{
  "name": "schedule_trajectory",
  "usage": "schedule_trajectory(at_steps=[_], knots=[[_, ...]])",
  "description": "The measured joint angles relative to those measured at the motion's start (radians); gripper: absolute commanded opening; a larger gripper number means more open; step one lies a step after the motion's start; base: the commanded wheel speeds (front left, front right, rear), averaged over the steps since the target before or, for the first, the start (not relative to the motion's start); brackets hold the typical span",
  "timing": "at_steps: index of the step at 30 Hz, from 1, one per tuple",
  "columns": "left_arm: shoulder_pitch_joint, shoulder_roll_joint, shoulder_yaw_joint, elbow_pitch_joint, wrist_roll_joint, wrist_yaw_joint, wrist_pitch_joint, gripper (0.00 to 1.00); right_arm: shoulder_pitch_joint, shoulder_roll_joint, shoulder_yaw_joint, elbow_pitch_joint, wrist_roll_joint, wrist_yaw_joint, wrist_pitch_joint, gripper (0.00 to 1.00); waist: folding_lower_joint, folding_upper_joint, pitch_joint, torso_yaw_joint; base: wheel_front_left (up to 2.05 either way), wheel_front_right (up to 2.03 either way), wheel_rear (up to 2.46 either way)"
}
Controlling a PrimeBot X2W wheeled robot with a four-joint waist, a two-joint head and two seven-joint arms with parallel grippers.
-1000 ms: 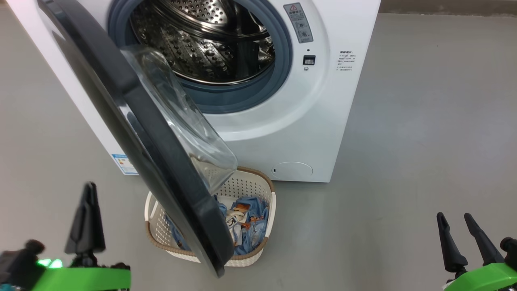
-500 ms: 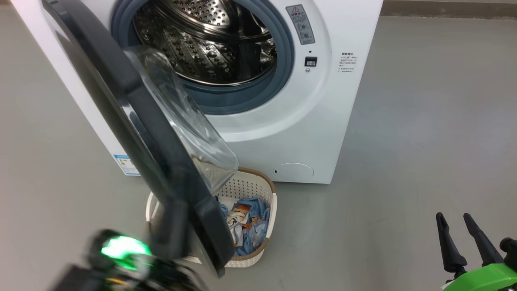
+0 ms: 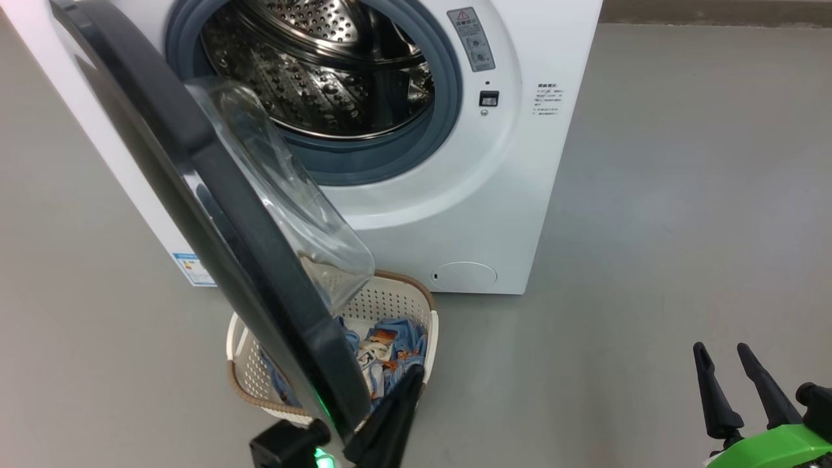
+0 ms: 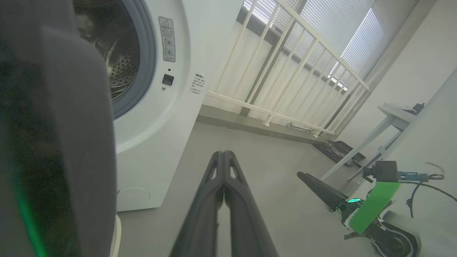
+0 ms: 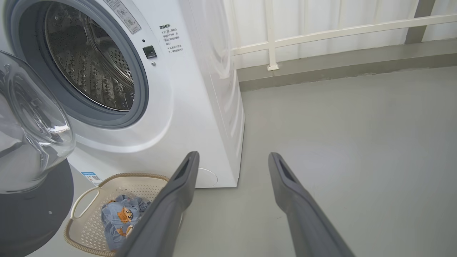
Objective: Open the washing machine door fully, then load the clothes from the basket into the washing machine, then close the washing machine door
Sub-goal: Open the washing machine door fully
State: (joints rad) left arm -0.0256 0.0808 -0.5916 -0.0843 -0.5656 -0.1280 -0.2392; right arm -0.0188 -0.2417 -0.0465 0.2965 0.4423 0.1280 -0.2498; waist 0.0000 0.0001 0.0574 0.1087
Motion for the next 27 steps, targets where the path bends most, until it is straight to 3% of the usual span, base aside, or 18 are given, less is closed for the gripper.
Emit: schedule_trajectory(at_steps=[10,27], knots=[[-0.038,-0.013,0.090,0.133,-0.048,0.000,-0.009,0.00,0.000,0.001,-0.002,-0.003,0.000,0.000,0.000,1.00,0.0000,0.0000,0.000,-0.002,0.00,0.00,0.00],[-0.012,-0.057,0.143,0.114,-0.056,-0.018,-0.009,0.00,0.000,0.002,-0.007,-0.012,0.000,0.000,0.000,1.00,0.0000,0.0000,0.011,0.062,0.00,0.00,0.00]])
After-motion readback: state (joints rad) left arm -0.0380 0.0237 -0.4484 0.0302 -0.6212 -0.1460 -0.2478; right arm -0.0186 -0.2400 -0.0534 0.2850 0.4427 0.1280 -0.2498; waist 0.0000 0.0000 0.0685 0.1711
